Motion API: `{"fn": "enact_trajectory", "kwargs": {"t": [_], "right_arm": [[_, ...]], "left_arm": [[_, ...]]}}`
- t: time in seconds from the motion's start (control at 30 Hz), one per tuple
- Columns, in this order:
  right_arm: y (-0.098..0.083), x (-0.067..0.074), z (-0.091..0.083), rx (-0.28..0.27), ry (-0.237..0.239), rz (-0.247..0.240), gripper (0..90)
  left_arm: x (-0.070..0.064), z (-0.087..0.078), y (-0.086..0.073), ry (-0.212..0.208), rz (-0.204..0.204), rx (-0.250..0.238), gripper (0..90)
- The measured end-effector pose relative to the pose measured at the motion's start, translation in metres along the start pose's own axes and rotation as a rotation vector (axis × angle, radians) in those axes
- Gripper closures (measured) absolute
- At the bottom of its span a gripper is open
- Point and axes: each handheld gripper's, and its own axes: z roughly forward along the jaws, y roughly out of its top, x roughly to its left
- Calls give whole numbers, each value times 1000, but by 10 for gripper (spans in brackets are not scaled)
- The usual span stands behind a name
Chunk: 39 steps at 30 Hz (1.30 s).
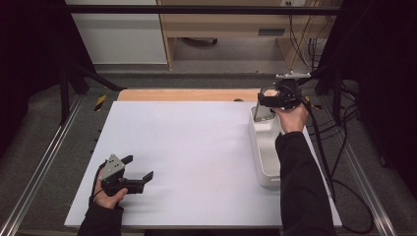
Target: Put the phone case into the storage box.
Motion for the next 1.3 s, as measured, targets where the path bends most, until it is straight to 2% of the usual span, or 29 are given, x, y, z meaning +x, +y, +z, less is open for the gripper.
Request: {"fn": "enact_trajectory", "kwargs": {"t": [0.43, 1.3], "right_arm": [[-8, -1, 14, 17, -20, 36, 130], [-22, 3, 41, 75, -50, 49, 130]], "left_arm": [[0, 1, 0, -4, 0, 1, 8], [-1, 2, -1, -8, 10, 7, 8]]}}
